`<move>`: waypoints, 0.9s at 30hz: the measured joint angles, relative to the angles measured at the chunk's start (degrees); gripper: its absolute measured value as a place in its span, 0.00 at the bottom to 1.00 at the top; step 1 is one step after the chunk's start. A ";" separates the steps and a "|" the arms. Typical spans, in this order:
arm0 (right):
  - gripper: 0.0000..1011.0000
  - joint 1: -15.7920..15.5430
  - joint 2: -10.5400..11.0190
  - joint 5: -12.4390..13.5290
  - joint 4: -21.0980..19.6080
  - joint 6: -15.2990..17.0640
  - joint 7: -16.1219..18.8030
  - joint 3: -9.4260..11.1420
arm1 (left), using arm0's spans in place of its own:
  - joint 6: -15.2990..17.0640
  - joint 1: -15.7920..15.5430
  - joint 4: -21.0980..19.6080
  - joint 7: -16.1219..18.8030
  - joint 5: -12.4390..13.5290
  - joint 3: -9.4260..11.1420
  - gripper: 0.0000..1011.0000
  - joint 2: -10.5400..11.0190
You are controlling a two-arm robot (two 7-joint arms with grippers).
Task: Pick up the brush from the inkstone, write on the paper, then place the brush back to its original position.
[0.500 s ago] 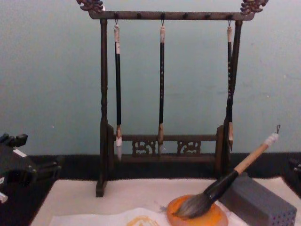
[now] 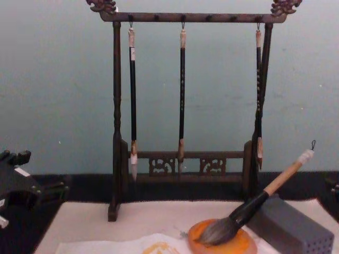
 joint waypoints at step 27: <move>0.99 0.00 0.00 0.00 0.00 0.00 0.00 0.00 | 0.00 0.00 0.00 0.00 0.00 0.00 0.99 0.00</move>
